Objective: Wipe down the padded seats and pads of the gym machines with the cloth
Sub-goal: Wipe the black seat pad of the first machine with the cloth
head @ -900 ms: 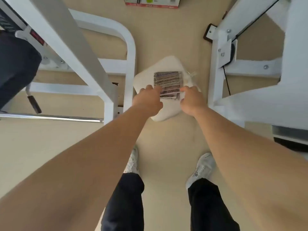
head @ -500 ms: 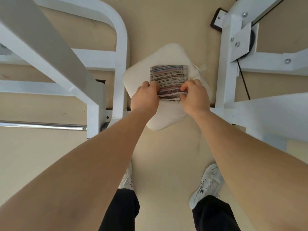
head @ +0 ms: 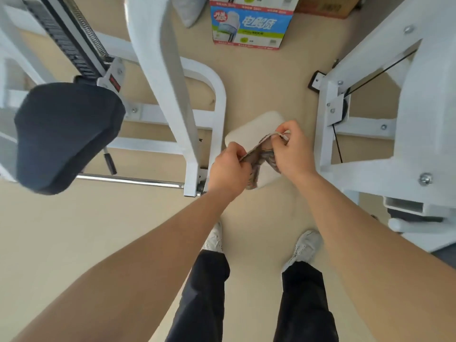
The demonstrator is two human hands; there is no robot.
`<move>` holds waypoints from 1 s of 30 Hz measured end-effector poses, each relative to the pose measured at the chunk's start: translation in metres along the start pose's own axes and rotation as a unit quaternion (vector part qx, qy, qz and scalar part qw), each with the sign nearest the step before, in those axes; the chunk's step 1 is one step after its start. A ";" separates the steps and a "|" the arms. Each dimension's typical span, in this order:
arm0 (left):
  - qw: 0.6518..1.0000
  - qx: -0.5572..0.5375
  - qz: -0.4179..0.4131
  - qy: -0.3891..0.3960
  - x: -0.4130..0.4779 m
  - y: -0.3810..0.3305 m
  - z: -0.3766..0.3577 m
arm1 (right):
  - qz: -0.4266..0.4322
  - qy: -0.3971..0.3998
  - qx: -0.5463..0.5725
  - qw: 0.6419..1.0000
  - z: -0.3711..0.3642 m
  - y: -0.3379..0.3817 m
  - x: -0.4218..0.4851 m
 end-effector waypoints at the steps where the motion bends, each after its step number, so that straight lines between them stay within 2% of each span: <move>1: 1.000 -0.003 0.004 0.011 -0.016 -0.002 0.017 | 0.002 0.000 0.008 1.000 0.004 0.022 -0.012; 7: 0.996 0.017 0.031 0.086 -0.090 0.018 0.097 | 0.005 0.026 0.061 0.998 0.004 0.112 -0.081; 13: 0.998 0.046 0.043 0.014 -0.130 0.050 0.181 | 0.024 0.099 -0.004 0.995 -0.019 0.146 -0.129; 17: 0.997 0.060 0.051 -0.022 -0.142 0.077 0.235 | 0.019 0.142 -0.003 0.990 -0.047 0.171 -0.152; 24: 0.992 0.064 0.059 -0.086 -0.118 0.137 0.317 | -0.001 0.180 0.000 0.984 -0.135 0.229 -0.154; 30: 0.992 0.063 0.034 -0.103 -0.031 0.176 0.409 | -0.016 0.165 0.008 0.986 -0.225 0.297 -0.102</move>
Point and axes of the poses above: each hand's wrist, its own x-axis towards the middle knuckle, its own z-axis out of the back of the hand, y = z × x, the point moved 4 cm from there along x, towards the middle knuckle, and after that the axes turned 2 degrees about x, right-handed, at the moved point
